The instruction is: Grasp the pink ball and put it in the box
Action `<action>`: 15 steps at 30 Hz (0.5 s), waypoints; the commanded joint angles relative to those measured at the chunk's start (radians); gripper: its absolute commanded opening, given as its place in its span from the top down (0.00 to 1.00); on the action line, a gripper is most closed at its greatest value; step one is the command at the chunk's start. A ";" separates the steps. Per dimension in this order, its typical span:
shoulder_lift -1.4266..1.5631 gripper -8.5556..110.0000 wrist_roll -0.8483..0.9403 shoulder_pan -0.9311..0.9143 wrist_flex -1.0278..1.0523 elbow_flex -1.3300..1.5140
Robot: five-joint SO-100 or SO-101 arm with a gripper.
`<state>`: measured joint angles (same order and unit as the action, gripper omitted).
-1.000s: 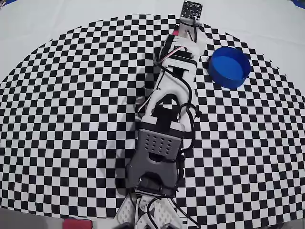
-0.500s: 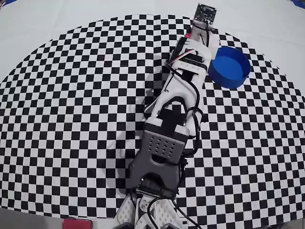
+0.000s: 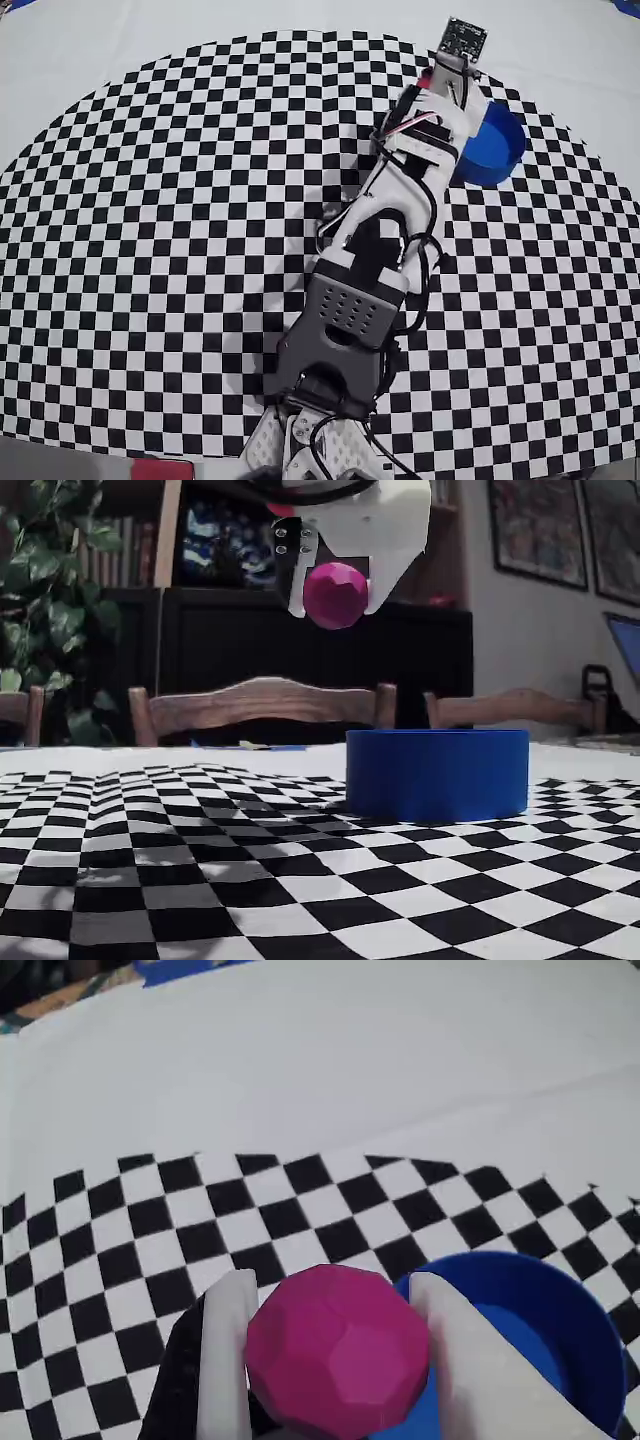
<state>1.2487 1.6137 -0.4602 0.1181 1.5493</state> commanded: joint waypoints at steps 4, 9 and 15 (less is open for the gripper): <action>0.067 0.93 -0.005 -0.049 -0.017 -0.005; 0.054 0.93 -0.002 -0.075 -0.026 -0.008; 0.043 0.93 -0.002 -0.101 -0.034 -0.012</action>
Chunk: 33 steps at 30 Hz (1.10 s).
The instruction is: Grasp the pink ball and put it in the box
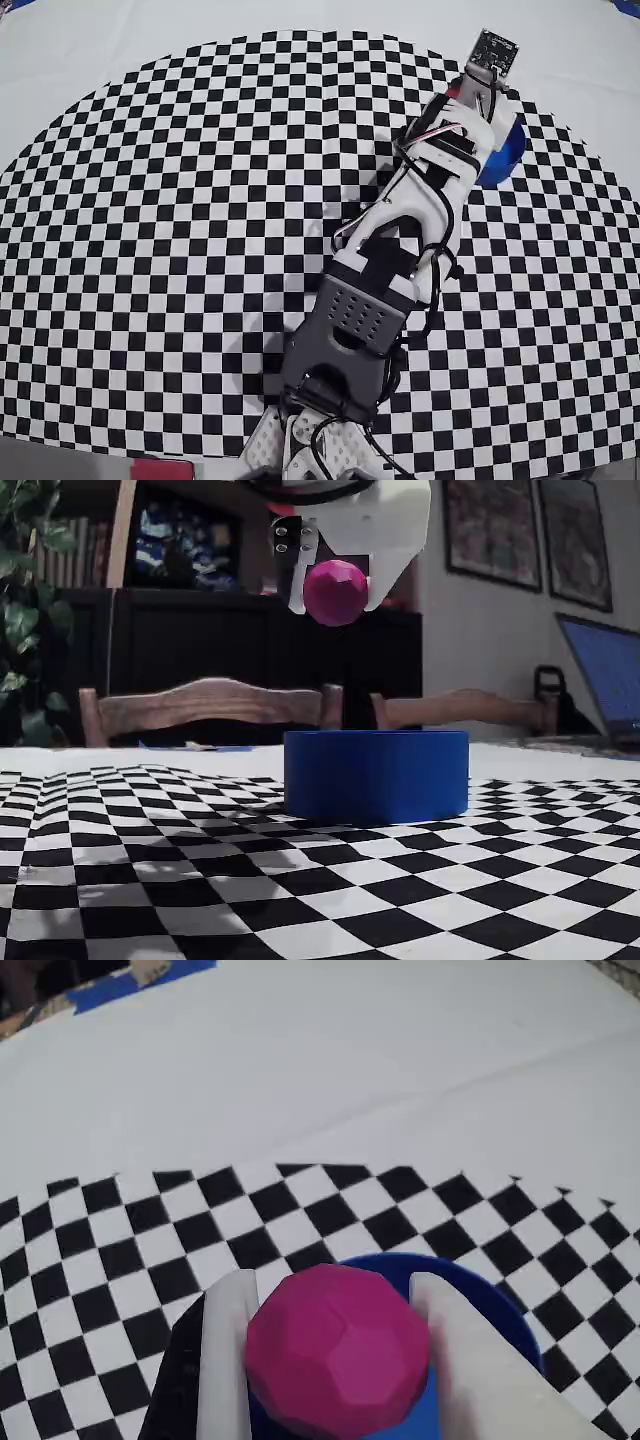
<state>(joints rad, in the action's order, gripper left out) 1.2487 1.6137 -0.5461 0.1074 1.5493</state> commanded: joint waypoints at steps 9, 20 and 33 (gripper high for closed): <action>-0.009 0.93 0.006 -0.040 -0.061 -0.015; -0.078 0.93 0.008 -0.043 -0.086 -0.034; -0.158 0.93 0.008 -0.043 -0.086 -0.100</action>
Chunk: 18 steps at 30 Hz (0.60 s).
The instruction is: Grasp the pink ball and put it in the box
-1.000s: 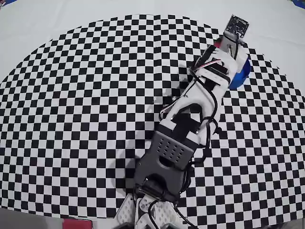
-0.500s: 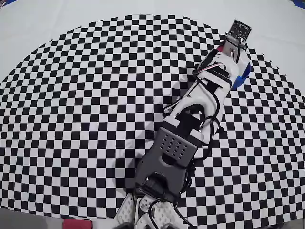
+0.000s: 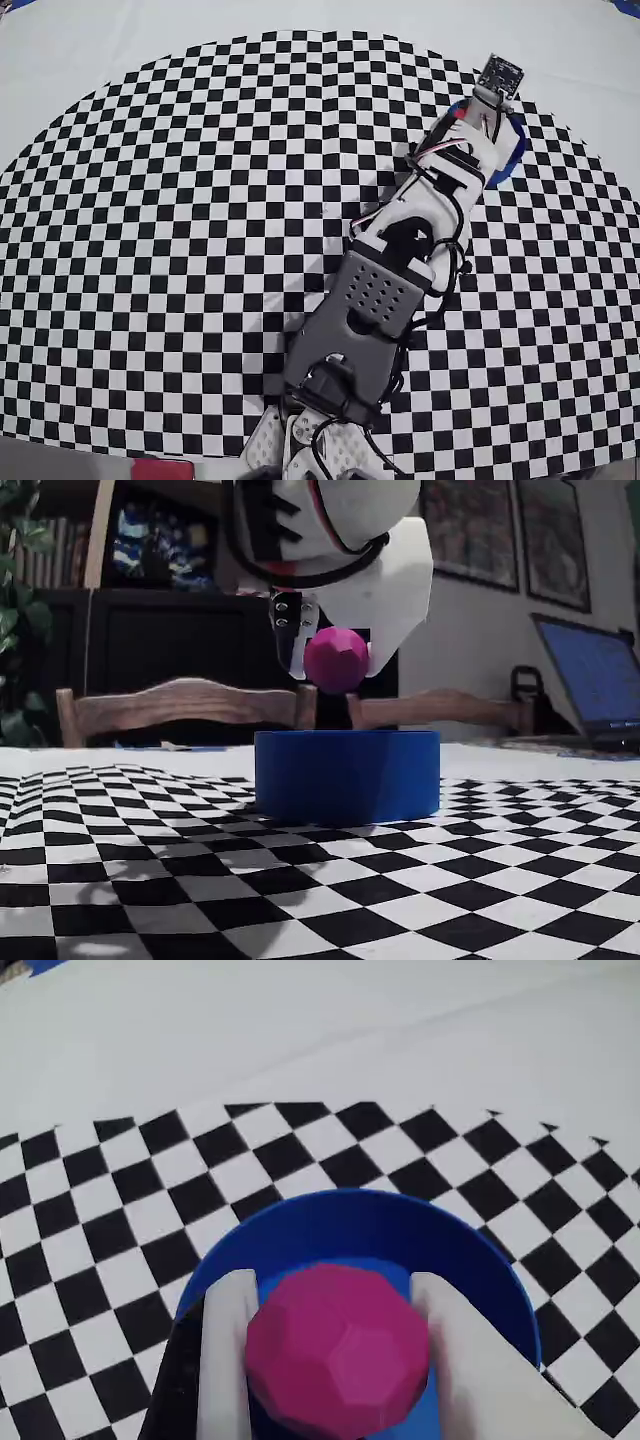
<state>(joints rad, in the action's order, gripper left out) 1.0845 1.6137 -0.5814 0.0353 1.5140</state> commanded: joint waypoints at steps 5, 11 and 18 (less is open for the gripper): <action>-0.014 0.93 0.008 -0.008 -0.014 -0.087; -0.037 0.93 0.008 -0.008 -0.014 -0.115; -0.067 0.93 0.008 -0.012 -0.014 -0.149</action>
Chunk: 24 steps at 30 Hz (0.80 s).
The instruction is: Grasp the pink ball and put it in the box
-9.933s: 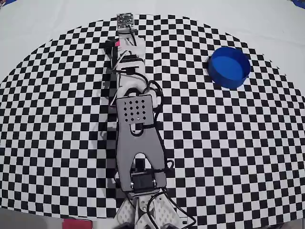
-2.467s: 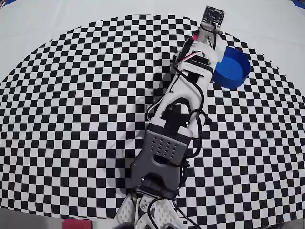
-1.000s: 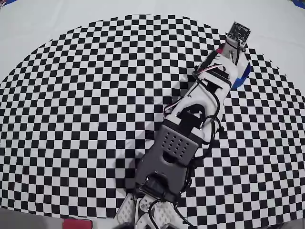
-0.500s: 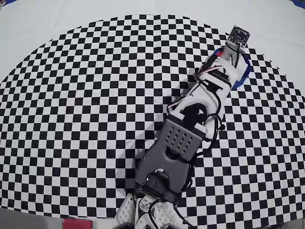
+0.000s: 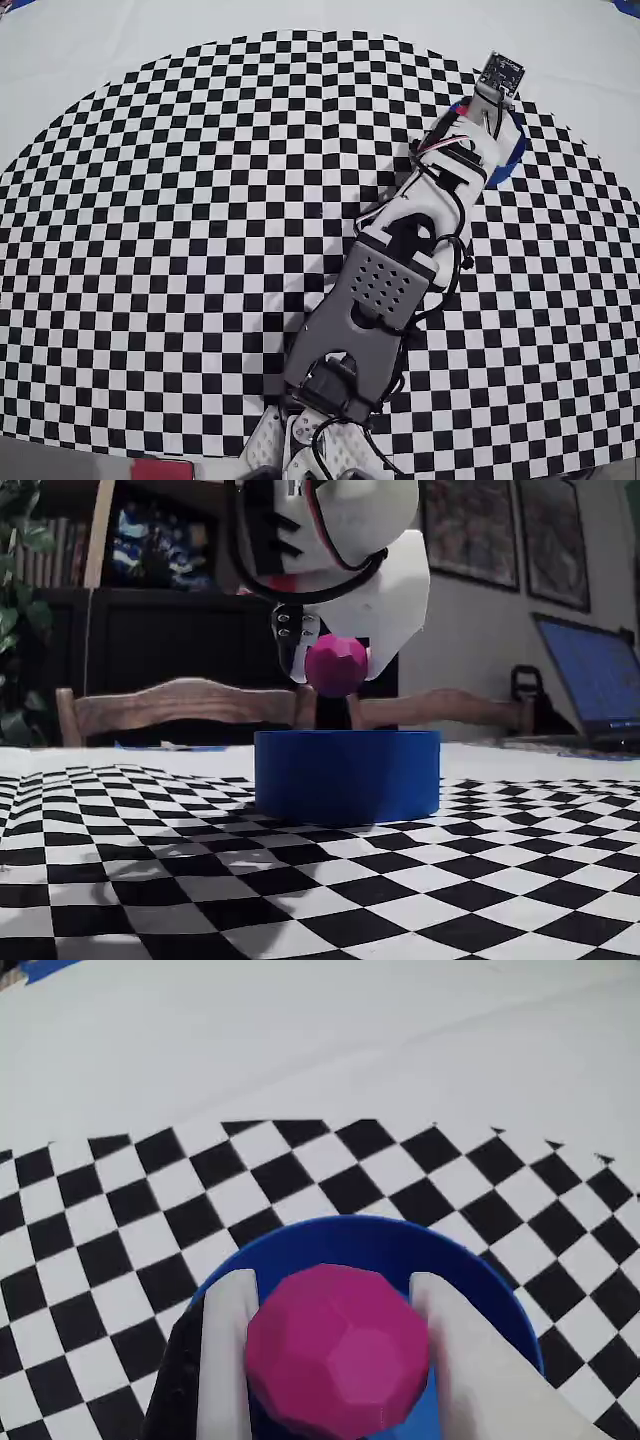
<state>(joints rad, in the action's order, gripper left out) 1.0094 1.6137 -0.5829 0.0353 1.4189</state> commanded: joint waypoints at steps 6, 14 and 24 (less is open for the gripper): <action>-0.014 0.93 0.008 -0.017 -0.014 -0.077; -0.051 0.93 0.008 -0.028 -0.014 -0.114; -0.080 0.93 0.008 -0.031 -0.014 -0.127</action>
<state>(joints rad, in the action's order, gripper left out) 0.9235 1.6137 -0.6013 0.0353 1.3453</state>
